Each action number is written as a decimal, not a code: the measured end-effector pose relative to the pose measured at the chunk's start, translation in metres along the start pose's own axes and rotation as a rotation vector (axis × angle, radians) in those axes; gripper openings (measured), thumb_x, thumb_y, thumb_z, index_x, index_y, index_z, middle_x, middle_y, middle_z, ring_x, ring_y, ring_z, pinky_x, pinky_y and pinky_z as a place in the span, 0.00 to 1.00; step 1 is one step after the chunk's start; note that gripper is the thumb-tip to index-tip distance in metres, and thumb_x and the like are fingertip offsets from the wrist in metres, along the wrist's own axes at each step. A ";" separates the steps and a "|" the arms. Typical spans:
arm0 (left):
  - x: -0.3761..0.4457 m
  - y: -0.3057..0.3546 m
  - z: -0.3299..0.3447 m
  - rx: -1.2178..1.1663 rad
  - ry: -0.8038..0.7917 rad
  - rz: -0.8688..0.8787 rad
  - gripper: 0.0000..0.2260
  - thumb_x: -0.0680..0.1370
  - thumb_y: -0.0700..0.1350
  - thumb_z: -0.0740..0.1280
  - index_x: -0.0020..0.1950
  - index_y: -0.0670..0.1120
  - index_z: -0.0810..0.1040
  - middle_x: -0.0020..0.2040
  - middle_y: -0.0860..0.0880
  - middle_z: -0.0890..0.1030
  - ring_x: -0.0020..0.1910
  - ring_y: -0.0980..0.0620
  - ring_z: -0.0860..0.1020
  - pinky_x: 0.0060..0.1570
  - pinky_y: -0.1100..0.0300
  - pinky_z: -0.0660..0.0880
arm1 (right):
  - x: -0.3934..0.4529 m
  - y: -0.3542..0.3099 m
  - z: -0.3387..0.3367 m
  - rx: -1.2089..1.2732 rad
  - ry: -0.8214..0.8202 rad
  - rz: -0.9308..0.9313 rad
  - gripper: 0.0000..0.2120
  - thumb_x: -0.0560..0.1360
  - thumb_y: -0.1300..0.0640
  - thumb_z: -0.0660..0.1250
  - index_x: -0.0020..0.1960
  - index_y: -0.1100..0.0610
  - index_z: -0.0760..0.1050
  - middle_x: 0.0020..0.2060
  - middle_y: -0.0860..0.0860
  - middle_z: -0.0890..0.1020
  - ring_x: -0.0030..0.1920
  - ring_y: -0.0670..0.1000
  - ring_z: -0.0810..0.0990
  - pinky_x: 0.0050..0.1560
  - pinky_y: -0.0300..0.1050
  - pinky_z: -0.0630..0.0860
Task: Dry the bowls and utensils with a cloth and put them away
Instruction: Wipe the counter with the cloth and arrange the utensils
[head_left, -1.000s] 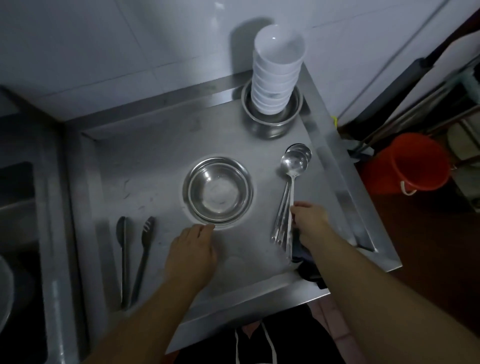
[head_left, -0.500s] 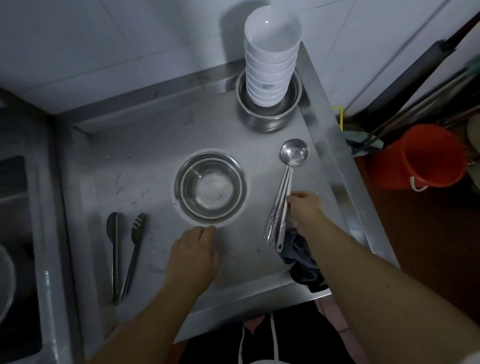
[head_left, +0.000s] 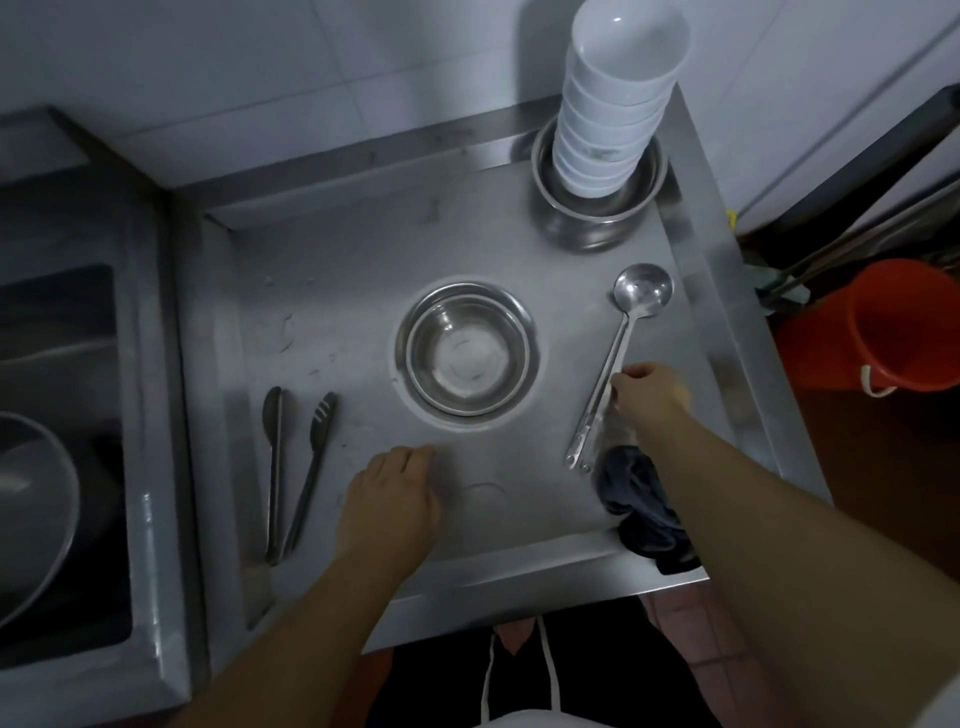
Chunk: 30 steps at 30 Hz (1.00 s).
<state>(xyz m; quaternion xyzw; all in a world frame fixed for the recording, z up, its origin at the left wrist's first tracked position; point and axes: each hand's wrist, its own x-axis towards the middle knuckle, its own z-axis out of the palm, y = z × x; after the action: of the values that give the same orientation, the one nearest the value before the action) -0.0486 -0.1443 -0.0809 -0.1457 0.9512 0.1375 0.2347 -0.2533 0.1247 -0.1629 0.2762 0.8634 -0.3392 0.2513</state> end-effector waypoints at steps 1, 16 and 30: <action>-0.002 -0.007 -0.001 0.000 0.003 -0.008 0.23 0.80 0.46 0.66 0.77 0.49 0.73 0.69 0.47 0.79 0.67 0.44 0.76 0.65 0.48 0.73 | -0.005 -0.002 0.000 -0.029 0.012 -0.007 0.08 0.78 0.53 0.72 0.55 0.55 0.83 0.49 0.54 0.86 0.48 0.57 0.83 0.51 0.48 0.79; -0.035 -0.134 -0.005 -0.059 0.013 -0.246 0.22 0.83 0.50 0.64 0.77 0.48 0.70 0.71 0.46 0.75 0.69 0.44 0.73 0.66 0.49 0.73 | -0.179 -0.036 0.126 -0.669 -0.274 -0.584 0.17 0.79 0.54 0.66 0.67 0.58 0.75 0.64 0.59 0.76 0.65 0.64 0.75 0.63 0.58 0.75; -0.003 -0.162 0.015 -0.141 -0.015 -0.429 0.28 0.82 0.53 0.69 0.75 0.38 0.67 0.70 0.39 0.73 0.68 0.39 0.75 0.65 0.48 0.75 | -0.215 -0.052 0.183 -0.827 -0.269 -0.761 0.13 0.79 0.51 0.65 0.61 0.57 0.76 0.59 0.56 0.77 0.59 0.60 0.75 0.56 0.56 0.77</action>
<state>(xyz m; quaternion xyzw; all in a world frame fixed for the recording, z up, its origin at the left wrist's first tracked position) 0.0152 -0.2876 -0.1234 -0.3597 0.8847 0.1518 0.2547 -0.0863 -0.1056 -0.1235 -0.2204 0.9232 -0.0723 0.3063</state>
